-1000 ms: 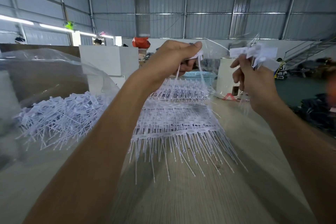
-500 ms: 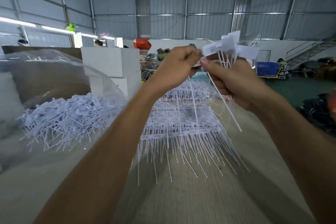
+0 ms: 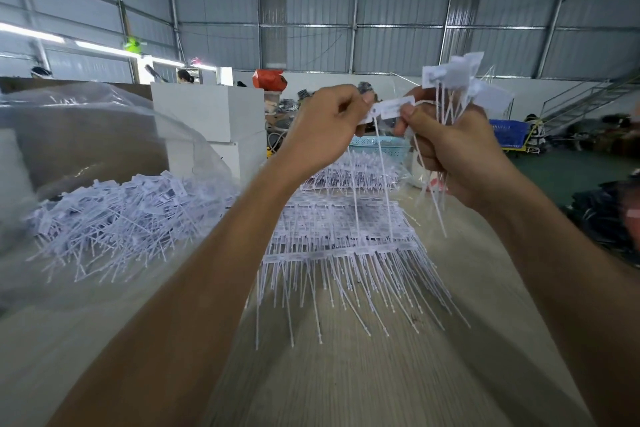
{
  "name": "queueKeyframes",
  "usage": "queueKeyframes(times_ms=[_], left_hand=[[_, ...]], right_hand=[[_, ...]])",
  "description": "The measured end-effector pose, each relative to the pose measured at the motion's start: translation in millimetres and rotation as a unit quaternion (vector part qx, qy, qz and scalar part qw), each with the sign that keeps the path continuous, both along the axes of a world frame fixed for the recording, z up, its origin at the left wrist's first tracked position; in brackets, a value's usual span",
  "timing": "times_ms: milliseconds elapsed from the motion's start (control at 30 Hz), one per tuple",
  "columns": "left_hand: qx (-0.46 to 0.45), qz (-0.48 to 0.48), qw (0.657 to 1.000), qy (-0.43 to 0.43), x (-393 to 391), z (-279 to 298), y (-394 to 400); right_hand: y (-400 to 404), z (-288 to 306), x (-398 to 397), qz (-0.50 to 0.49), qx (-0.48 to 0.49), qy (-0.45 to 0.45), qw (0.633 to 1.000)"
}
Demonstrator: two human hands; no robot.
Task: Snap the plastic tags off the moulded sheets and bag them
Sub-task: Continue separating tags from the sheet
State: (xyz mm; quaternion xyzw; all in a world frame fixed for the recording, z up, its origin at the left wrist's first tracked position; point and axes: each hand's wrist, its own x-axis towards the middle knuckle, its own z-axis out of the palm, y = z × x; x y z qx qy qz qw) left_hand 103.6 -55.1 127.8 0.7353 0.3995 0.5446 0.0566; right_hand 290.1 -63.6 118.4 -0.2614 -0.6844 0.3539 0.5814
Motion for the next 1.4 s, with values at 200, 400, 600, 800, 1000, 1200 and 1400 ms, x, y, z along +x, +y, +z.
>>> queueKeyframes(times_ms=[200,400,600,800,1000,1200,1400], left_hand=[[0.036,0.035,0.999,-0.003,1,5,-1],[0.013,0.024,0.999,-0.023,2,7,-7],[-0.035,-0.014,0.998,-0.057,-1,12,-11],[-0.111,-0.041,0.987,-0.110,-6,14,-7],[-0.204,-0.117,0.961,-0.144,-7,9,-4],[-0.150,-0.099,0.971,-0.156,-8,14,-4],[-0.125,-0.103,0.979,-0.123,-4,14,-7]], right_hand=[[4,-2,6,0.044,-0.019,-0.026,0.999],[-8,-1,1,-0.056,0.040,-0.067,0.995],[-14,-3,-3,-0.172,0.126,-0.135,0.968],[-11,-3,-9,-0.241,0.223,-0.152,0.932],[1,-3,-8,-0.339,0.373,-0.266,0.822],[-9,-6,-20,-0.208,0.194,-0.099,0.954],[-9,-6,-15,-0.170,0.100,-0.095,0.976]])
